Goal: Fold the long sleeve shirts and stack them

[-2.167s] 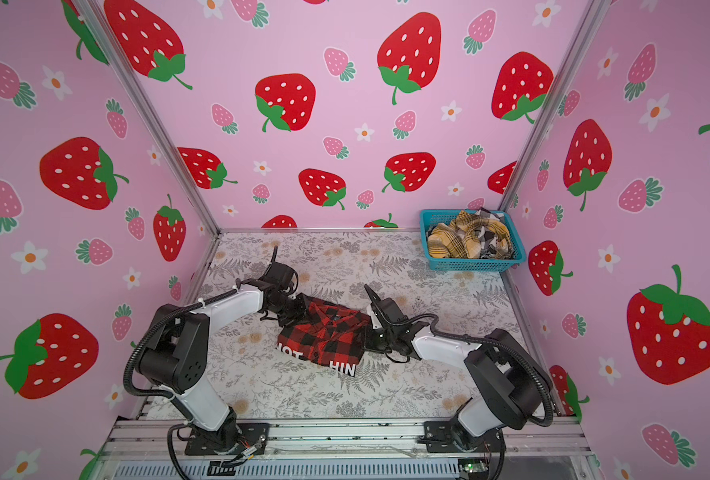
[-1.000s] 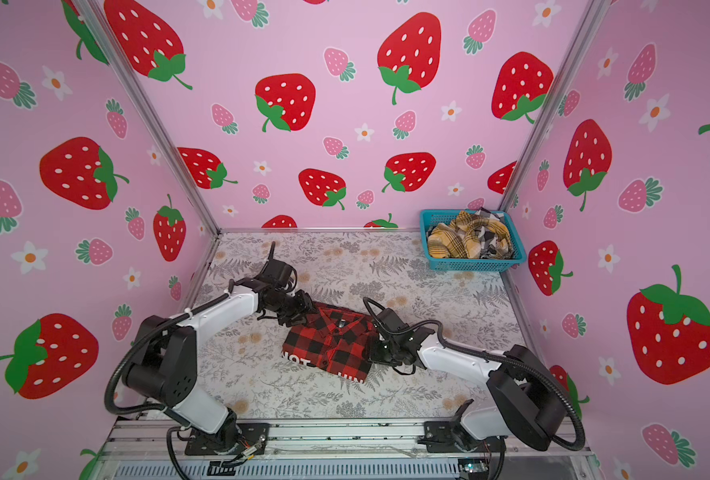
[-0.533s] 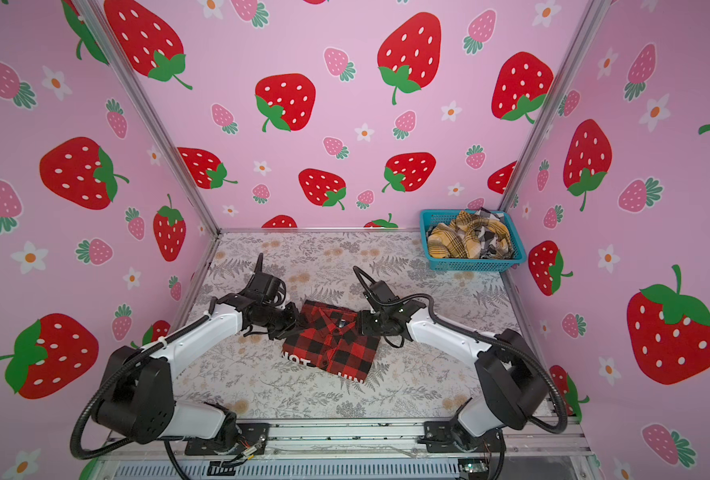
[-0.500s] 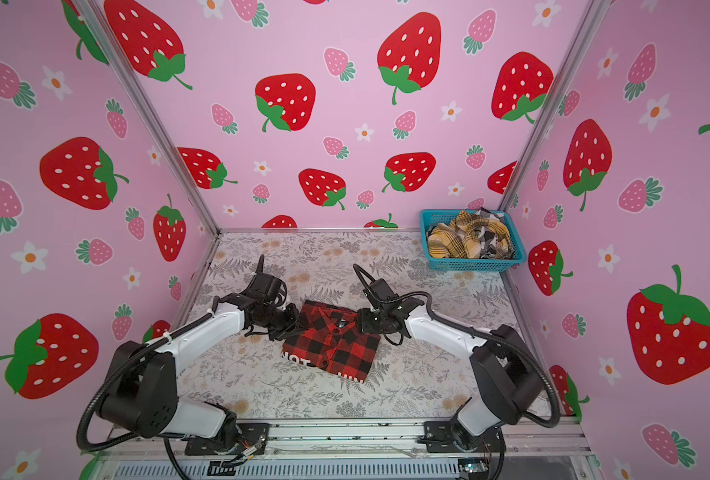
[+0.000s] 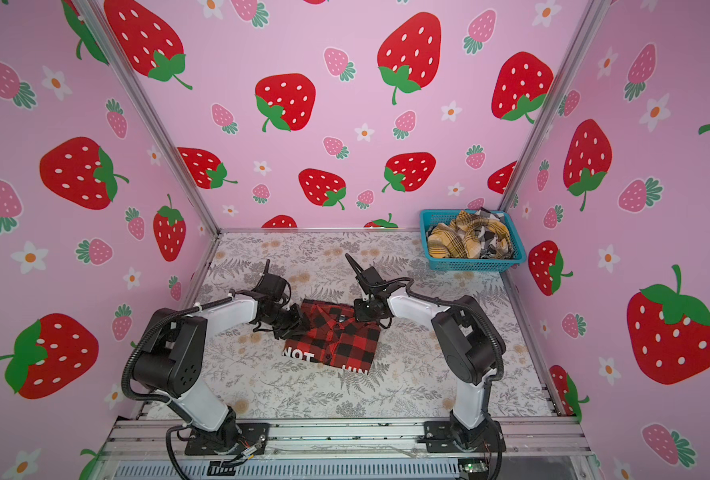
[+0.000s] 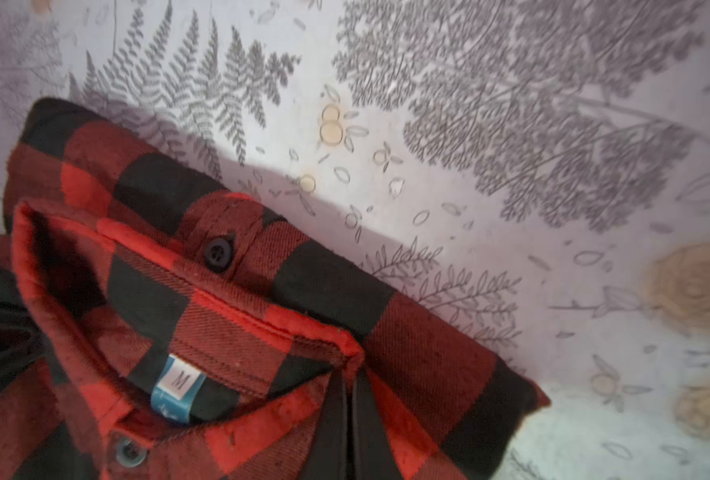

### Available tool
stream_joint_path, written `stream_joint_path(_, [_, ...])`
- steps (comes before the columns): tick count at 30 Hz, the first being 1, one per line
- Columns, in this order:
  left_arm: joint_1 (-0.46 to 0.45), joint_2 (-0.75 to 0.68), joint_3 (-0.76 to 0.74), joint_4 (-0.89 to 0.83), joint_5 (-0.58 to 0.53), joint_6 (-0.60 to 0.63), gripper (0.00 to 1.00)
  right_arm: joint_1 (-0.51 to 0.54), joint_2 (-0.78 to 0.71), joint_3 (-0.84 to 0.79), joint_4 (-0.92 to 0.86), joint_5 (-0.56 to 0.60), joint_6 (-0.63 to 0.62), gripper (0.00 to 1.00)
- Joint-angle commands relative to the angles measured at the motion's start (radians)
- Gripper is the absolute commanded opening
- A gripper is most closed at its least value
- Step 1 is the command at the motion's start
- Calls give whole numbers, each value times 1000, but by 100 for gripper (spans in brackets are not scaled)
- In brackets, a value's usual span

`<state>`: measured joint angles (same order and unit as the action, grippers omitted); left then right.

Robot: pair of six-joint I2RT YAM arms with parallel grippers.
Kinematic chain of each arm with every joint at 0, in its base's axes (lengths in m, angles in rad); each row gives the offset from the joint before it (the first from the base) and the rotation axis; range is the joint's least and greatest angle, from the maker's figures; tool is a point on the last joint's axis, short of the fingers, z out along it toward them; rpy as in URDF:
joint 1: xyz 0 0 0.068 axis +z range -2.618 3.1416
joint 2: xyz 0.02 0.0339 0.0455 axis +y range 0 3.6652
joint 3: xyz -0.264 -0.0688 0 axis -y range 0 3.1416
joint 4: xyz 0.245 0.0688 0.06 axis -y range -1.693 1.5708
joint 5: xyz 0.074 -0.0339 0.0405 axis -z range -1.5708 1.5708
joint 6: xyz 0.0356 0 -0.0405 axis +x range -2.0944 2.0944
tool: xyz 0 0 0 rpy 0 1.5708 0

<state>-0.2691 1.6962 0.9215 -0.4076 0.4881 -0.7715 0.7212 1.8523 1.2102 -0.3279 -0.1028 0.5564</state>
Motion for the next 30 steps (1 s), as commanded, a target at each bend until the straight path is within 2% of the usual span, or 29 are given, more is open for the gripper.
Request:
stream_joint_path(1, [2, -19, -44, -11, -51, -6, 17, -25, 33, 52, -38, 31, -44, 2])
stream_joint_path(3, [-4, -83, -74, -39, -74, -12, 17, -25, 50, 72, -49, 22, -67, 8])
stream_joint_path(5, [-13, -158, -105, -68, -93, -19, 20, -24, 48, 76, -51, 17, -83, 21])
stream_joint_path(7, [-16, -234, -116, -106, -107, -31, 31, -19, 16, 76, -73, 20, -91, 37])
stream_joint_path(9, [-22, -316, -96, -159, -146, -37, 43, -1, -43, 56, -87, 38, -89, 45])
stream_joint_path(10, [-25, -356, -83, -178, -160, -41, 46, 16, -83, 42, -103, 53, -84, 46])
stream_joint_path(13, [-44, -408, -34, -198, -160, -51, 45, 62, -192, -26, -137, 97, -45, 45])
stream_joint_path(18, [-95, -395, -28, -157, -92, -91, 23, 148, -307, -169, -70, 46, 44, 32])
stream_joint_path(22, [-104, -376, -96, -121, -64, -119, 12, 221, -274, -211, -27, 16, 89, 25])
stream_joint_path(25, [-99, -378, -155, -90, -78, -123, 12, 261, -226, -217, 24, -19, 111, 23])
stream_joint_path(30, [-36, -308, -191, -55, -89, -101, 9, 282, -128, -180, 36, -47, 117, 22])
